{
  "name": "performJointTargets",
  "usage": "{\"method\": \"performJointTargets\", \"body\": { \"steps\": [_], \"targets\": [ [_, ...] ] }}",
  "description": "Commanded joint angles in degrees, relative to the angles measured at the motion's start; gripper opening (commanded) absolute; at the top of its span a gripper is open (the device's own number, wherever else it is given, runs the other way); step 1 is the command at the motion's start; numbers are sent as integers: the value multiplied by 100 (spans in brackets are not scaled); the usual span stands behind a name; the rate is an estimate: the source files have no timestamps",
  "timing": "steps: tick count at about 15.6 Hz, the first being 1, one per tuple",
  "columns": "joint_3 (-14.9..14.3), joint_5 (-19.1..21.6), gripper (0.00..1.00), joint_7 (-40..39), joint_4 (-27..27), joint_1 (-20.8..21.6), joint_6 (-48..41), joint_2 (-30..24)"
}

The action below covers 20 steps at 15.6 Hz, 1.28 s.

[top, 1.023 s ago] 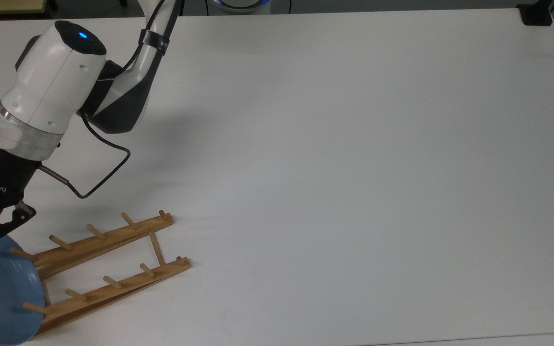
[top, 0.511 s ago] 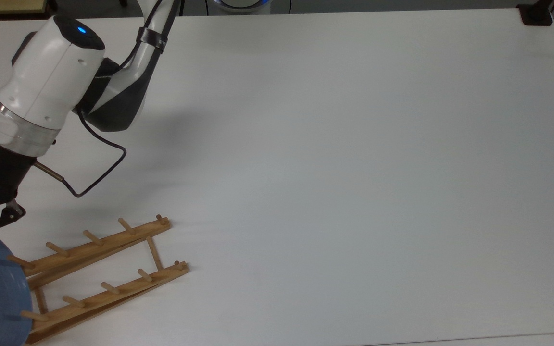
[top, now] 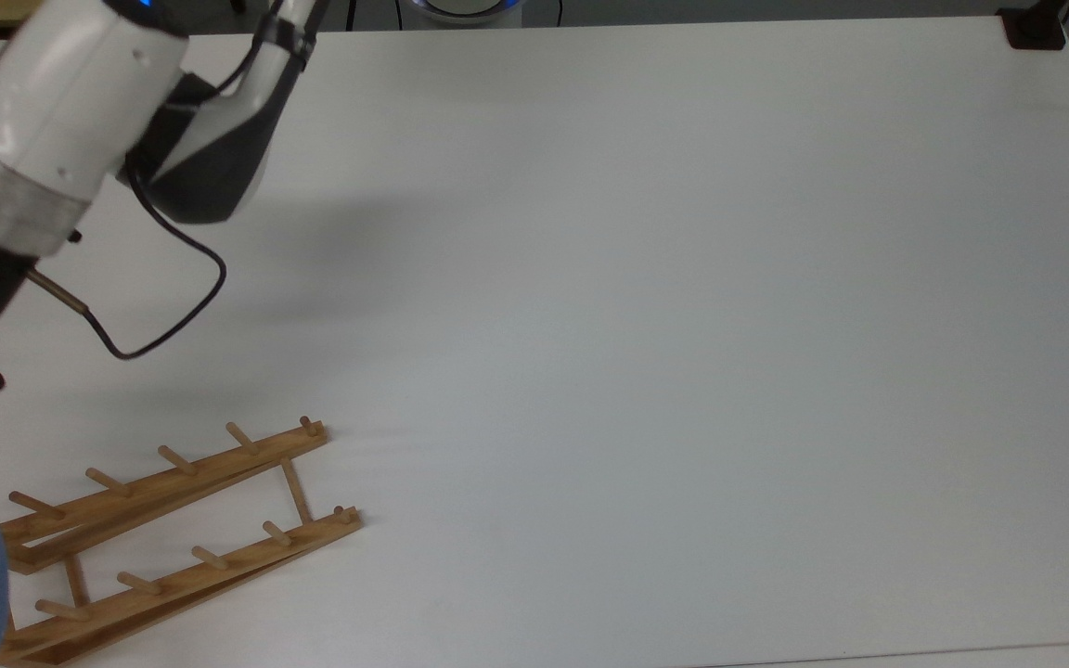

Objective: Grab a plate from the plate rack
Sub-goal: 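Lift the blue plate up out of the rack slots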

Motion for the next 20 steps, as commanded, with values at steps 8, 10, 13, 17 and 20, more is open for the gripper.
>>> {"method": "performJointTargets", "body": {
  "steps": [8, 10, 13, 17, 20],
  "targets": [
    [1516, 673, 0, 1333, -2562, 723, -331, -2820],
    [1658, 1051, 0, 1324, -3040, 909, -779, -3050],
    [1895, 1842, 0, 1018, -3419, 1023, -1674, -3166],
    [1913, 2896, 0, -568, -3569, 1121, -3658, -3157],
    [1852, 3233, 0, -2213, -3596, 1059, -5610, -3140]
  ]
}}
